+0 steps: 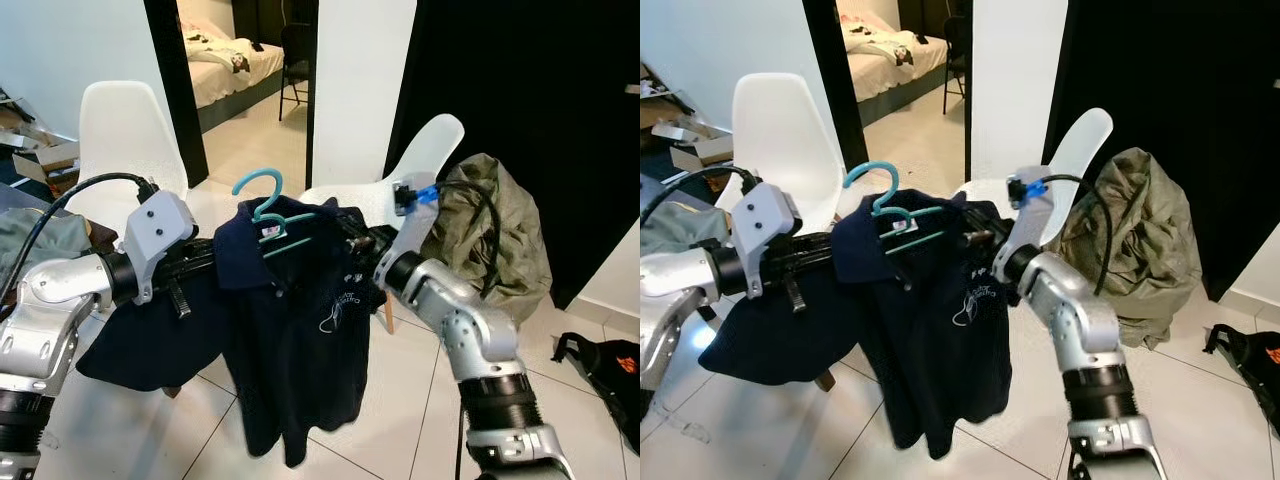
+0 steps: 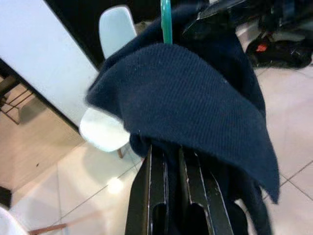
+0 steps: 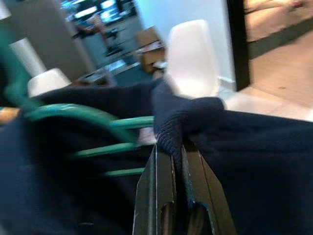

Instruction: Hang hanger

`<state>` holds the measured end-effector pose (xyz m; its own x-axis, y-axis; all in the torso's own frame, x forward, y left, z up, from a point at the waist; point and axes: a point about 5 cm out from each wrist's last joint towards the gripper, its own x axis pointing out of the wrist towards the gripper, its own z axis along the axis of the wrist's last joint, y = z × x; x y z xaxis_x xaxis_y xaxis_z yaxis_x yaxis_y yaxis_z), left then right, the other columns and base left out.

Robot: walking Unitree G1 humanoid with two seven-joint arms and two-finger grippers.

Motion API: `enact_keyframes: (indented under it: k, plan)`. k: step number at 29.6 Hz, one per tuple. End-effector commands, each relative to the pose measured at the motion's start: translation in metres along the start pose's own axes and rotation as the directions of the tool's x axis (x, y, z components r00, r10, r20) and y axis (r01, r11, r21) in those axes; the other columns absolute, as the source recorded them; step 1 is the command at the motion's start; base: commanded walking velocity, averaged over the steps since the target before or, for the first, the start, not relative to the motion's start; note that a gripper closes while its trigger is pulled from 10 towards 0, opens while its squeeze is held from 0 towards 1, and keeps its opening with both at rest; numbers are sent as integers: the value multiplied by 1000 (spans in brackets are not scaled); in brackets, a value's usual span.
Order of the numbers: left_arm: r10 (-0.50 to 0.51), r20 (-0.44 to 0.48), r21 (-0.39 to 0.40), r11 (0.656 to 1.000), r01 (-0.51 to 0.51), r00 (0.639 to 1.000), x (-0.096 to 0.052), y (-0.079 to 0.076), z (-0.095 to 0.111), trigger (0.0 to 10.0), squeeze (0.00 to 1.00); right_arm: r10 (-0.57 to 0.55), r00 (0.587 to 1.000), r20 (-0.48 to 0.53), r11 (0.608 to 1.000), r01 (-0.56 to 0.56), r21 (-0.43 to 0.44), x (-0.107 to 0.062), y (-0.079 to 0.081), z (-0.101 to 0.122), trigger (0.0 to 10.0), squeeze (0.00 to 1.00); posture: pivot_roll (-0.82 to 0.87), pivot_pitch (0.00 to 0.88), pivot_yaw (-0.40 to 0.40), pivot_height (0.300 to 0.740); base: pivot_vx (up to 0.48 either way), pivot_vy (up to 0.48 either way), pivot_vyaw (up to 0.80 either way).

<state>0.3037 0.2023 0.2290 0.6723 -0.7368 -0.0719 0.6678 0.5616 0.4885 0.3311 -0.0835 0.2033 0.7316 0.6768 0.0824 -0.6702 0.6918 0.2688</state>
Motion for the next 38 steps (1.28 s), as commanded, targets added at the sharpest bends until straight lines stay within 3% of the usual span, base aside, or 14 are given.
enact_keyframes:
  k: [1,10,13,16,18,21,22,23,24,28,29,30,31,38]
  plan:
    - [-19,43,-7,1000,20,999,5,-5,6,10000,0,100,995,22,995,-99,-28,3,17,3,0,0,32,0,-24,740,0,0,0]
    - [-80,59,-29,996,82,995,9,-20,3,10000,0,185,983,2,980,-185,-74,4,32,1,0,0,35,0,-24,740,0,0,0]
    - [-96,68,-37,994,98,993,12,-27,2,10000,0,323,946,33,945,-320,-61,-1,53,7,0,0,35,0,-22,740,0,0,0]
    - [-101,69,-42,994,104,992,12,-28,1,10000,0,369,929,33,928,-366,-68,-4,59,7,0,0,35,0,-22,740,0,0,0]
    - [-110,66,-45,993,113,992,11,-28,0,10000,0,435,898,-68,892,-440,-106,-15,61,-7,0,0,30,0,-21,740,0,0,0]
    - [-111,65,-45,993,114,992,11,-28,0,10000,0,448,889,-99,882,-457,-116,-18,62,-11,0,0,30,0,-21,740,0,0,0]
    - [-116,63,-42,992,119,991,10,-27,0,10000,0,442,888,-123,882,-456,-121,-20,60,-14,6706,0,27,0,-20,740,0,0,0]
    - [-116,63,-42,992,119,991,10,-27,0,10000,0,442,888,-123,882,-456,-121,-20,60,-14,6706,0,27,0,-20,740,0,0,0]
    - [-129,54,-37,991,131,990,9,-27,-1,10000,0,402,904,-146,896,-421,-140,-20,54,-17,2314,0,27,0,-20,740,0,0,0]
    - [-145,43,-32,989,147,988,6,-26,-1,10000,0,360,920,-157,910,-383,-156,-20,47,-18,2588,0,26,0,-20,740,0,0,0]
    - [-158,27,-25,987,158,987,3,-25,-2,10000,0,322,932,-166,922,-349,-170,-20,41,-19,10000,0,26,0,-20,740,0,0,0]
    - [-158,27,-25,987,158,987,3,-25,-2,10000,0,322,932,-166,922,-349,-170,-20,41,-19,10000,0,26,0,-20,740,0,0,0]
    - [-171,1,-13,985,171,985,-3,-21,-3,10000,0,285,945,-163,934,-312,-174,-21,34,-17,10000,1000,25,0,-17,740,0,0,0]
    - [-183,-47,17,983,184,982,-21,-5,-1,10000,0,245,957,-154,944,-272,-187,-30,19,-11,10000,1000,29,0,-22,740,0,0,0]
